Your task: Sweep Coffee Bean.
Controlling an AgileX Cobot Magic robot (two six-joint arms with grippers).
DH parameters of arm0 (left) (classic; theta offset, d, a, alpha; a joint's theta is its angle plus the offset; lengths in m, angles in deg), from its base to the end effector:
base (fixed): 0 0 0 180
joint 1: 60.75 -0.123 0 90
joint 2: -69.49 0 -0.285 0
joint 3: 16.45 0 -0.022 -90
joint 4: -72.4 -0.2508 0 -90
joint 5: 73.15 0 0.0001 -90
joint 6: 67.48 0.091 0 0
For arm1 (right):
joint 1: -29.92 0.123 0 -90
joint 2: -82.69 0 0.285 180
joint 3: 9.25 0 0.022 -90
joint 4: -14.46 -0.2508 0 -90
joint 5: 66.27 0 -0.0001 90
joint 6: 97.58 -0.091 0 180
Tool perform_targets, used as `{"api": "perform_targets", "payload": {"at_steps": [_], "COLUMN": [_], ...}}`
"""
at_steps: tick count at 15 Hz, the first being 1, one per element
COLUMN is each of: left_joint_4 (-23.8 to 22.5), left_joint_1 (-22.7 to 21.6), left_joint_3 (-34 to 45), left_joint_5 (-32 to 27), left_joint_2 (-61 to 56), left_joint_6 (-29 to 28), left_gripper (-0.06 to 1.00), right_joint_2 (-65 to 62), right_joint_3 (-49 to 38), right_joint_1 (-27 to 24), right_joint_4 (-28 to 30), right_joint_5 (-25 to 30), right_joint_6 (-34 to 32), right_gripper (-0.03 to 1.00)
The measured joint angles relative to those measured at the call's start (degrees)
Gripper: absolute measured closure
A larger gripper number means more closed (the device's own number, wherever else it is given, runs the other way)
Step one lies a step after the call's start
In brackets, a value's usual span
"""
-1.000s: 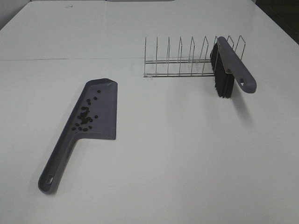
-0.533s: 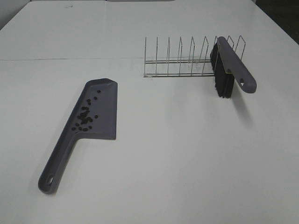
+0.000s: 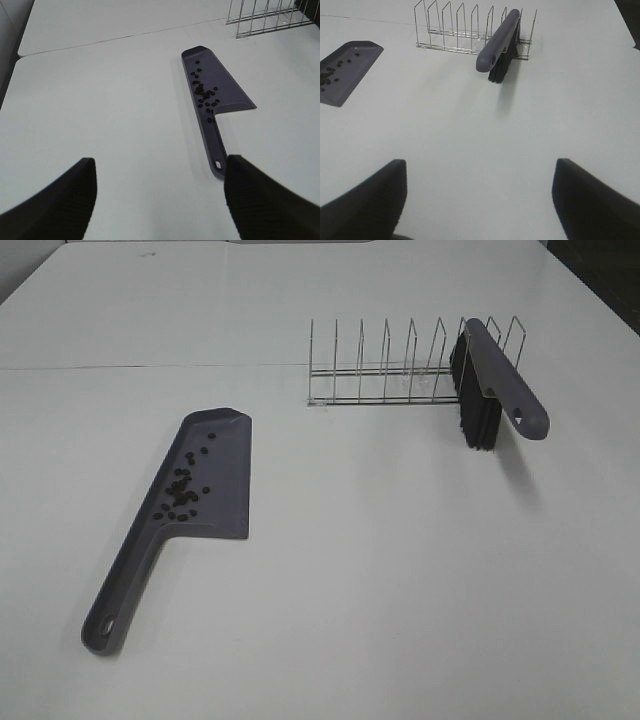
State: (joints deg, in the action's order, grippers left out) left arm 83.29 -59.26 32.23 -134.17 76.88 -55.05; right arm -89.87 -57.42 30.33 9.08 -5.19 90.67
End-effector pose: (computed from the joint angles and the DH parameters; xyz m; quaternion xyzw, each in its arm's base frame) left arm -0.0070 -0.0149 0.2776 0.1070 0.8424 -0.0449 0.5261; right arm -0.0071 0.0074 0.2790 -0.0664 0.8477 0.0109 0.5262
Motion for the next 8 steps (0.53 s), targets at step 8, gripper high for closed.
{"api": "perform_targets", "payload": {"at_steps": [8], "left_joint_4": [0.00], "left_joint_1": [0.00], "left_joint_3": [0.00], "left_joint_5": [0.00], "left_joint_2": [0.00], "left_joint_6": [0.00], "left_gripper": [0.28], "right_joint_2": [0.00], "right_joint_3": [0.00], "right_joint_1": [0.00], "right_joint_4": [0.00], "right_joint_5": [0.00], "right_joint_6": [0.00], "right_gripper": [0.21]}}
